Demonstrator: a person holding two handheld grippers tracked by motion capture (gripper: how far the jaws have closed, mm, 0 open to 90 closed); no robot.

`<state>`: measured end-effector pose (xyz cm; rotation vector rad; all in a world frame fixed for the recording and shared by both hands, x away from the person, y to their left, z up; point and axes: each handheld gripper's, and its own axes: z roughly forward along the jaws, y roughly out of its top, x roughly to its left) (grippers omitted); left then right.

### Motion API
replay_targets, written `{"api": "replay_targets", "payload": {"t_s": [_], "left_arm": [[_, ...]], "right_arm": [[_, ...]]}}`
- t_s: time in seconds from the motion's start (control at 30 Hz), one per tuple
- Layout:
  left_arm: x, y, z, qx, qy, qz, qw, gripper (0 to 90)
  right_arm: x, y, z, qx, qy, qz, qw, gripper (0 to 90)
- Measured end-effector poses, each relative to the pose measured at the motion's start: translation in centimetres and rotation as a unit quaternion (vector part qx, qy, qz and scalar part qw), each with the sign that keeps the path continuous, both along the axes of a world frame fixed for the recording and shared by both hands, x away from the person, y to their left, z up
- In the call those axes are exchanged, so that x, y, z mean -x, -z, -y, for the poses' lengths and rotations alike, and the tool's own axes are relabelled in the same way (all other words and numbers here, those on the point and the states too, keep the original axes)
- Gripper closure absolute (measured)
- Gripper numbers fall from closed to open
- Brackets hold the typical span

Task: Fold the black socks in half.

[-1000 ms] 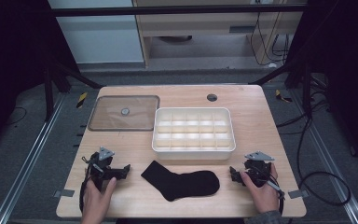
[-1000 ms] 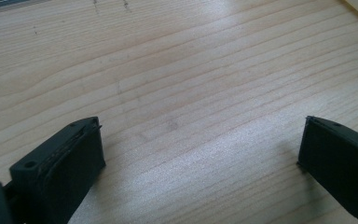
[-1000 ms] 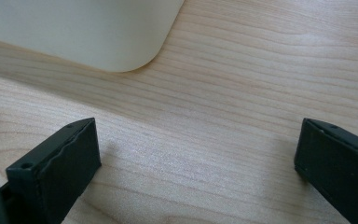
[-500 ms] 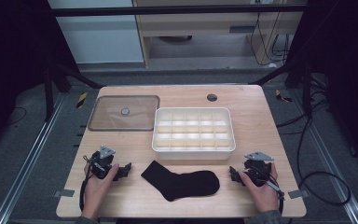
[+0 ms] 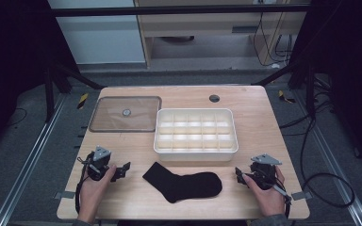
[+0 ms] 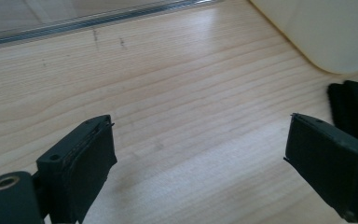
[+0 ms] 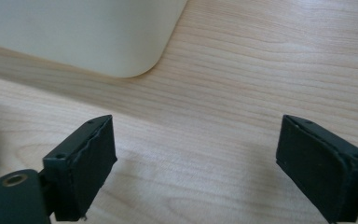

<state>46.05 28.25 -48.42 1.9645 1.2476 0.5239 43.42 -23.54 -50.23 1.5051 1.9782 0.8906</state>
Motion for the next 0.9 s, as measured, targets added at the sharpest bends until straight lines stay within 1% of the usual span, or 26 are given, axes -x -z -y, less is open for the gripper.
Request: {"api": "replay_targets", "payload": {"t_s": [0.03, 0.07, 0.1, 0.13, 0.17, 0.23, 0.27, 0.3, 0.37, 0.43, 0.5, 0.53, 0.57, 0.6, 0.63, 0.67, 0.7, 0.73, 0.77, 0.8, 0.83, 0.87, 0.9], "left_arm": [[0.2, -0.1, 0.1, -0.004, 0.003, -0.001, 1.0000, 7.7], [0.6, -0.3, 0.3, -0.006, 0.012, -0.007, 0.9999, 8.1], [0.6, -0.3, 0.3, -0.006, 0.012, -0.007, 0.9999, 8.1], [0.8, -0.5, 0.4, -0.002, 0.017, -0.010, 0.9998, 8.1], [1.2, -0.7, 0.6, 0.002, 0.022, -0.007, 0.9997, 8.5], [1.3, -0.8, 0.7, 0.003, 0.026, -0.007, 0.9996, 8.7], [1.5, -0.9, 0.8, 0.003, 0.028, -0.007, 0.9996, 8.9], [1.6, -1.0, 0.9, 0.005, 0.029, -0.007, 0.9996, 8.9], [1.7, -1.1, 1.1, 0.017, 0.034, -0.014, 0.9992, 9.1], [1.5, -1.0, 1.4, 0.009, 0.038, -0.022, 0.9990, 9.0], [1.4, -0.9, 1.9, 0.017, 0.043, -0.032, 0.9984, 9.2], [1.4, -1.0, 2.1, 0.016, 0.047, -0.035, 0.9982, 9.3], [1.4, -1.1, 2.3, 0.010, 0.048, -0.037, 0.9981, 9.2], [1.4, -1.4, 2.6, -0.001, 0.051, -0.045, 0.9977, 9.3], [1.4, -1.4, 2.6, -0.001, 0.051, -0.045, 0.9977, 9.5], [1.5, -1.7, 2.8, -0.008, 0.059, -0.056, 0.9967, 10.2], [1.5, -1.7, 2.8, -0.008, 0.059, -0.056, 0.9967, 10.4], [1.5, -1.8, 2.9, -0.009, 0.059, -0.064, 0.9961, 10.6], [1.5, -1.9, 2.9, -0.005, 0.059, -0.075, 0.9954, 10.6], [1.6, -2.1, 3.0, 0.000, 0.060, -0.085, 0.9946, 11.6], [1.6, -2.3, 3.0, 0.001, 0.064, -0.097, 0.9932, 11.6], [1.6, -2.7, 3.1, 0.000, 0.074, -0.113, 0.9909, 13.4], [1.6, -3.0, 3.2, -0.006, 0.079, -0.116, 0.9901, 14.2]], "right_arm": [[0.2, -0.1, -0.1, 0.001, -0.002, 0.001, 1.0000, 14.2], [0.6, -0.4, -0.3, 0.000, -0.005, 0.001, 1.0000, 16.6], [0.6, -0.4, -0.3, 0.000, -0.005, 0.001, 1.0000, 16.6], [0.9, -0.7, -0.4, -0.001, -0.009, 0.004, 0.9999, 20.3], [1.4, -1.0, -0.7, 0.001, -0.016, 0.004, 0.9999, 22.0], [1.5, -1.1, -0.8, 0.003, -0.019, 0.004, 0.9998, 23.1], [1.8, -1.3, -0.9, 0.003, -0.023, -0.001, 0.9997, 26.4], [1.8, -1.3, -0.9, 0.003, -0.023, -0.001, 0.9997, 26.4], [2.0, -1.5, -1.1, -0.001, -0.029, -0.007, 0.9996, 28.5], [2.1, -1.8, -1.3, 0.007, -0.034, -0.015, 0.9993, 29.8], [2.2, -2.3, -1.3, 0.008, -0.045, -0.034, 0.9984, 31.3], [2.1, -2.5, -1.3, 0.006, -0.050, -0.047, 0.9976, 31.9], [2.1, -2.7, -1.3, 0.001, -0.054, -0.057, 0.9969, 32.2], [2.2, -3.0, -1.4, 0.002, -0.064, -0.071, 0.9955, 32.8], [2.2, -3.0, -1.4, 0.002, -0.064, -0.071, 0.9955, 32.8], [2.3, -3.3, -1.6, 0.005, -0.072, -0.090, 0.9933, 33.9], [2.3, -3.3, -1.6, 0.005, -0.072, -0.090, 0.9933, 33.9], [2.4, -3.6, -1.9, 0.009, -0.083, -0.098, 0.9917, 36.1], [2.4, -3.6, -1.9, 0.009, -0.083, -0.098, 0.9917, 36.1], [2.6, -4.2, -2.2, 0.014, -0.095, -0.108, 0.9894, 38.6], [2.6, -4.2, -2.2, 0.014, -0.095, -0.108, 0.9894, 38.6], [2.7, -4.8, -2.5, 0.017, -0.111, -0.118, 0.9866, 40.8], [2.7, -5.0, -2.6, 0.014, -0.117, -0.126, 0.9849, 41.7]]}}
